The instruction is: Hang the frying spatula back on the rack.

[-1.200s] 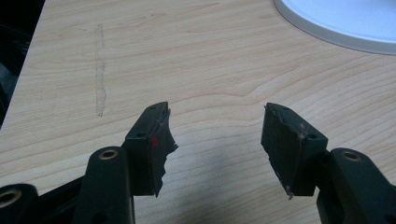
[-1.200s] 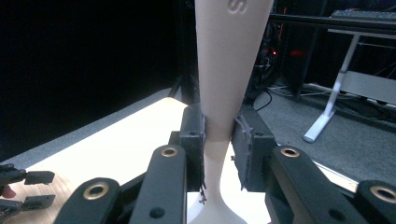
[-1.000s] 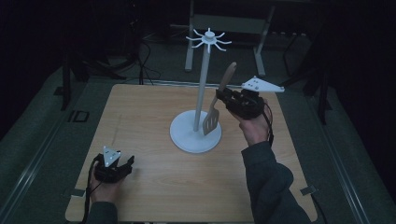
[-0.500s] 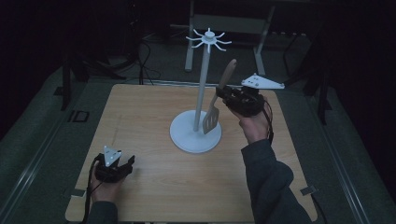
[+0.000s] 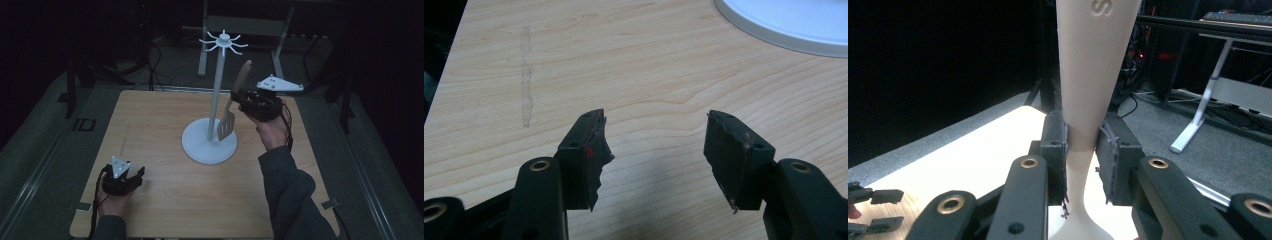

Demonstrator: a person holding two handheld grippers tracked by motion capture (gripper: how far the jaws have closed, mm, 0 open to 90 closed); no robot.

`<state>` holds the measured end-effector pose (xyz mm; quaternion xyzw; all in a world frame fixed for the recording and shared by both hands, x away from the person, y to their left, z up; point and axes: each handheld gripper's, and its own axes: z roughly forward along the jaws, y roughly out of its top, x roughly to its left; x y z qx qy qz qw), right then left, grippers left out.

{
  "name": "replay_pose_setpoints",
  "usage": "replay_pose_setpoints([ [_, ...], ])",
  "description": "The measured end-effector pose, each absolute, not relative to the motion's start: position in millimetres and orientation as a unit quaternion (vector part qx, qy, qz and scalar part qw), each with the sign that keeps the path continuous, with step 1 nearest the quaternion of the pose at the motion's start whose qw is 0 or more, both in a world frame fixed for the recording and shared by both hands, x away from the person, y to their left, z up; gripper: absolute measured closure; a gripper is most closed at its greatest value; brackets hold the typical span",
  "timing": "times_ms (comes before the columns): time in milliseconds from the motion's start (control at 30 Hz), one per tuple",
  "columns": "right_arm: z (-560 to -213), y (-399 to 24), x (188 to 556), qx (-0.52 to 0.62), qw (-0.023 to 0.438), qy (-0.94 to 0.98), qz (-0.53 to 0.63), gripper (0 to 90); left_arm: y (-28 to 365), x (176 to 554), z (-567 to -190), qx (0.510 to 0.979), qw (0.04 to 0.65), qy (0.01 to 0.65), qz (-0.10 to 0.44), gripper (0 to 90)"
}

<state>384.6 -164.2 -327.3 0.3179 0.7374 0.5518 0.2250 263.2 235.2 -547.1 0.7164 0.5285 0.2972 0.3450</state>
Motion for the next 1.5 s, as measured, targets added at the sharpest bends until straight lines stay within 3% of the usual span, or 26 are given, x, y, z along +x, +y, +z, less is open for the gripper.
replay_pose_setpoints([
  [1500,-313,-154,396,0.325,0.231,0.749,0.529,75.0,236,263,-546,0.715,0.345,0.53,0.298,41.8],
])
